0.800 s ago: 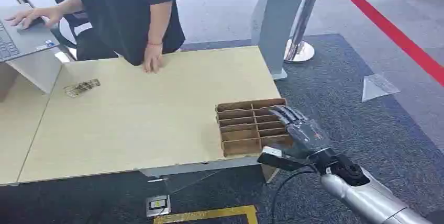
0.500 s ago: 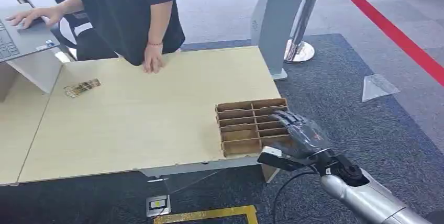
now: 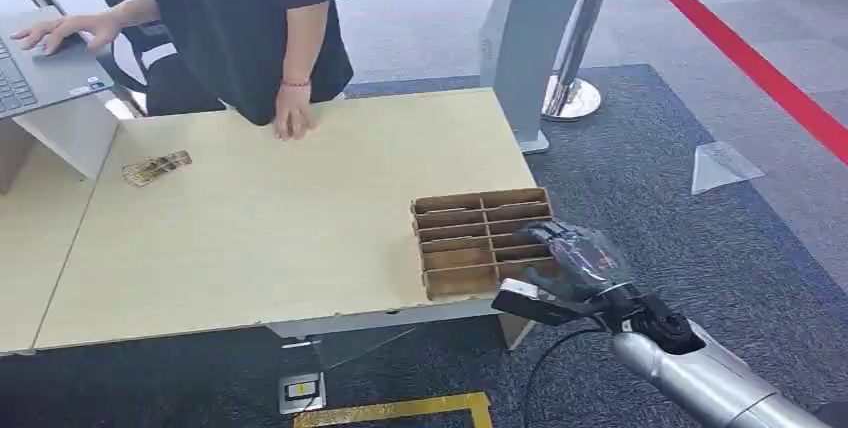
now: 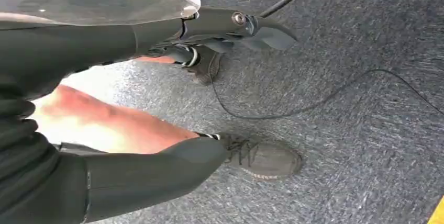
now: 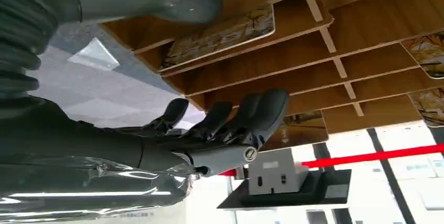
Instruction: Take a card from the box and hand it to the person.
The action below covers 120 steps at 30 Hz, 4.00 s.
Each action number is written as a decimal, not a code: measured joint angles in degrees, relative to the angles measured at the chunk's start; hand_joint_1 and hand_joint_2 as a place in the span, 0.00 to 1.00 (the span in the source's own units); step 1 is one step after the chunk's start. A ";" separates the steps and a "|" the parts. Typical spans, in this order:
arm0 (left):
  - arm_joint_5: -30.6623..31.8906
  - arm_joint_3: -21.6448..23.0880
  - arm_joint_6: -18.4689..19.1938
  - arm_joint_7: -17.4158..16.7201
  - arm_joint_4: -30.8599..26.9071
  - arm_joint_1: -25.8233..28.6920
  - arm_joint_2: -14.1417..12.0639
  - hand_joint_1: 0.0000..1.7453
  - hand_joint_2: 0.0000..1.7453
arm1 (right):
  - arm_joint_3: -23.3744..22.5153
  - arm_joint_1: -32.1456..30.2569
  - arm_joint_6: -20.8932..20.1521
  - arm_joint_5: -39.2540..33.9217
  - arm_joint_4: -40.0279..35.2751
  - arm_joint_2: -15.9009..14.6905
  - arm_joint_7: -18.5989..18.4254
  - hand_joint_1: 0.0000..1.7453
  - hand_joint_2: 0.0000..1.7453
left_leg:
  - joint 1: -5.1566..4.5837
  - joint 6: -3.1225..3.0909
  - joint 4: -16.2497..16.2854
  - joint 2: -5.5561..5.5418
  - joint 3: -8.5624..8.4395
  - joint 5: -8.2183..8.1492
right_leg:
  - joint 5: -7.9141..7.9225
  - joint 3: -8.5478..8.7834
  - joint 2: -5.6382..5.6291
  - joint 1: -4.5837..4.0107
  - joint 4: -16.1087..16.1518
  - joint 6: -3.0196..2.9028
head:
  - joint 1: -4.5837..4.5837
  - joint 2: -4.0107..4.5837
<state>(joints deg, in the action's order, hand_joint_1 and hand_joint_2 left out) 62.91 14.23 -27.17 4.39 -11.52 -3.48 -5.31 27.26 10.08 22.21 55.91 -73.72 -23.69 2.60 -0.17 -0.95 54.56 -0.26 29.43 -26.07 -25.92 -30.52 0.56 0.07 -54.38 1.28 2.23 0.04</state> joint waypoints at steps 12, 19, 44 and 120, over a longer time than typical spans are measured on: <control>-0.57 0.46 0.02 -0.63 0.00 0.01 0.02 0.00 1.00 | 1.38 1.00 0.85 -0.55 0.72 -0.48 -0.72 0.71 1.00 | 0.00 0.00 0.00 0.00 0.00 0.00 | 0.00 0.00 0.00 0.00 0.00 0.00 | 0.00 0.00; -1.18 0.55 -0.11 -0.63 0.00 0.01 0.00 0.00 1.00 | 1.94 1.14 1.14 -0.94 0.77 -0.92 -1.31 0.86 1.00 | 0.00 0.00 0.00 0.00 -0.01 0.00 | 0.00 0.01 0.00 0.00 0.00 0.00 | 0.00 0.00; -4.48 2.97 -0.31 0.57 0.00 0.05 -0.52 0.00 1.00 | 2.82 8.21 -15.02 -4.35 -10.89 -10.25 -1.55 1.00 1.00 | -0.02 -0.01 0.03 0.00 -0.01 0.01 | 0.02 0.01 0.00 0.02 0.00 0.01 | 0.00 0.00; -10.40 15.89 0.53 1.36 -1.42 -0.59 -1.27 0.00 1.00 | 9.68 35.75 -1.18 14.88 25.05 14.84 -14.75 1.00 1.00 | 0.00 -0.01 0.06 -0.05 0.07 0.03 | 0.02 -0.04 0.05 0.00 -0.07 0.00 | 0.00 0.00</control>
<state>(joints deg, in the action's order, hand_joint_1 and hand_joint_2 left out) 52.50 30.12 -26.64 5.75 -12.94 -4.07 -6.58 36.94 45.83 21.03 70.79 -48.68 -8.85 -12.15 -0.17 -0.96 54.61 -0.30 29.49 -26.04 -25.90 -30.56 0.61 0.07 -54.45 1.28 2.23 0.04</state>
